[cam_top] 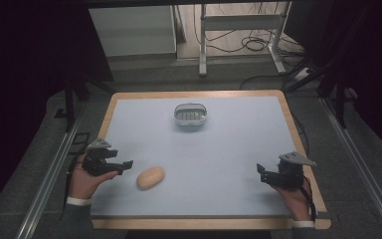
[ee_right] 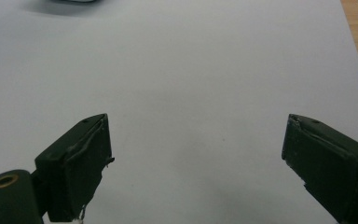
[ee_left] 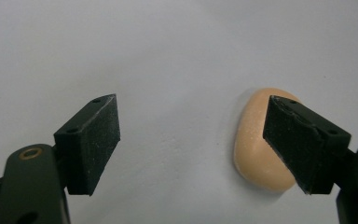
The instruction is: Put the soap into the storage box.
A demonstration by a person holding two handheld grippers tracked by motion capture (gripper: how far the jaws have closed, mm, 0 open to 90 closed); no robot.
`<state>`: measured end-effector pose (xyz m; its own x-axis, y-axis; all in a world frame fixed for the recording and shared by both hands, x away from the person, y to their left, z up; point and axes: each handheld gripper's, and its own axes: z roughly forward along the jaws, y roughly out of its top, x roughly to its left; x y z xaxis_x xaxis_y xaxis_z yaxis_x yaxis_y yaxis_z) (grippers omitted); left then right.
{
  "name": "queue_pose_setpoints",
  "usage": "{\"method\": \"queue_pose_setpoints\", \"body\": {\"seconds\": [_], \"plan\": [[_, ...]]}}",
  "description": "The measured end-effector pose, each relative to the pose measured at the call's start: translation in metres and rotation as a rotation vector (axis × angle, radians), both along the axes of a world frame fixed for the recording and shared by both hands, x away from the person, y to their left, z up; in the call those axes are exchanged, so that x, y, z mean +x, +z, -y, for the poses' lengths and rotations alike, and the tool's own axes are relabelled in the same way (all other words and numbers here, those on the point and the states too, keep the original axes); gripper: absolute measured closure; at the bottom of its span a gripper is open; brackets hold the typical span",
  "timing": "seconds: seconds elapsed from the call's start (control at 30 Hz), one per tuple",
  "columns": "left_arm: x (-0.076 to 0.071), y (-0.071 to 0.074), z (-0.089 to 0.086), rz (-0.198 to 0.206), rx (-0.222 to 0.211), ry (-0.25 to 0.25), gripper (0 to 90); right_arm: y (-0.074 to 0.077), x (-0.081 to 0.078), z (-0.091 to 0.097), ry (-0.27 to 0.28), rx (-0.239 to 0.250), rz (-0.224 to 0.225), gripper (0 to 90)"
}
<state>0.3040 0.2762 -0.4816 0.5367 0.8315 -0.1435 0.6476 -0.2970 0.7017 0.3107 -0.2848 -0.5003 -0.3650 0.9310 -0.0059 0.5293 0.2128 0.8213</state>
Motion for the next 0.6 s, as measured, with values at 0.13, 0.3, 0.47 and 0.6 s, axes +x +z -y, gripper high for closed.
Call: {"method": "queue_pose_setpoints", "body": {"seconds": [0.13, 0.3, 0.47, 0.6], "plan": [[0.001, 0.007, 0.010, -0.004, 0.031, -0.032, 18.9, -0.001, -0.001, 0.000, -0.003, -0.008, -0.002, 8.1], [0.003, 0.011, 0.021, -0.013, 0.058, -0.068, 18.8, 0.000, -0.002, 0.001, -0.003, -0.012, 0.000, 8.1], [0.004, 0.011, 0.033, -0.032, 0.084, -0.103, 18.7, 0.001, -0.003, 0.002, -0.008, -0.013, 0.004, 8.1], [0.005, 0.011, 0.038, -0.041, 0.100, -0.124, 18.6, 0.002, -0.003, 0.003, -0.012, -0.014, 0.005, 8.1]]}}
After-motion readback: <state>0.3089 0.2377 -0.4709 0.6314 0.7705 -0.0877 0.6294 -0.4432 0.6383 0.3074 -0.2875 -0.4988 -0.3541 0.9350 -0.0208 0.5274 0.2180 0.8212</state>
